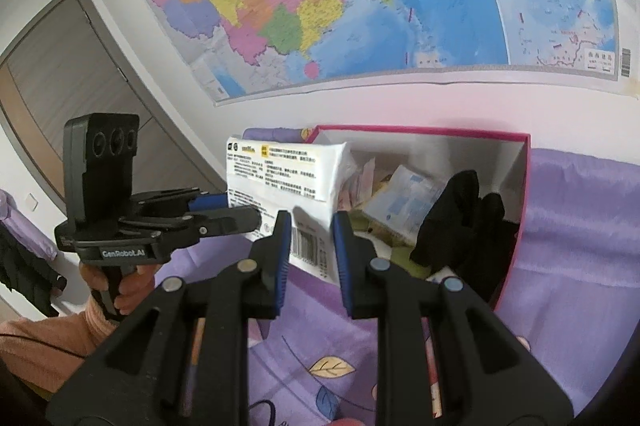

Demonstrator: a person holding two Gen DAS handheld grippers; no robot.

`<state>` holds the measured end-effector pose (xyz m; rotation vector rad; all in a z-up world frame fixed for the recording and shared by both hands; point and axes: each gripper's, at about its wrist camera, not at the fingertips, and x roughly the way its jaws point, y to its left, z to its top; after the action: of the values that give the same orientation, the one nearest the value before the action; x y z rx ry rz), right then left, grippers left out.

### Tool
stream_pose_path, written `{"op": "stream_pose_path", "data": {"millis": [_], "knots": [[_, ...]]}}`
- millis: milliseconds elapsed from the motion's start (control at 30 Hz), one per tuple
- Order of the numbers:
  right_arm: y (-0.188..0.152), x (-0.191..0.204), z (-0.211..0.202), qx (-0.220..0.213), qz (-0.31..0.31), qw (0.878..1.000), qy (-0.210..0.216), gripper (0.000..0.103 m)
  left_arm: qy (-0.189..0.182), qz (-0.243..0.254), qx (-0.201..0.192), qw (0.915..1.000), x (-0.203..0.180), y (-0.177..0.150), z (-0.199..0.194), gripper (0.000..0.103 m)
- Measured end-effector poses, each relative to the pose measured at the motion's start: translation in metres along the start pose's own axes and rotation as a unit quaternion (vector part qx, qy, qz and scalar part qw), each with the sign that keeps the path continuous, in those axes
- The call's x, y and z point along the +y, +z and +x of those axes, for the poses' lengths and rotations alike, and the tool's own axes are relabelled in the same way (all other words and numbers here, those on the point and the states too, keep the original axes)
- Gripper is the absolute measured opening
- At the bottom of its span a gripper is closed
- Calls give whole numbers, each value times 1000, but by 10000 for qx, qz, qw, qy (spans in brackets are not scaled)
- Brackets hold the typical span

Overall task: Organize soft objects
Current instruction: 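Lift the white pack and hold it above the pink box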

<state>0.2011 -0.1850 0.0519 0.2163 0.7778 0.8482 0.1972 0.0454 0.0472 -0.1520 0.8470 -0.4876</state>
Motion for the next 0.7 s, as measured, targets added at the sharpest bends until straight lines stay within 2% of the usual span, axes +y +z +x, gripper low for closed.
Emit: {"op": "stream_pose_path", "data": {"millis": [700], "knots": [[25,-33,40,214,430,9987,-181,24,68,-298,206,9993,29,18,43,37]]}}
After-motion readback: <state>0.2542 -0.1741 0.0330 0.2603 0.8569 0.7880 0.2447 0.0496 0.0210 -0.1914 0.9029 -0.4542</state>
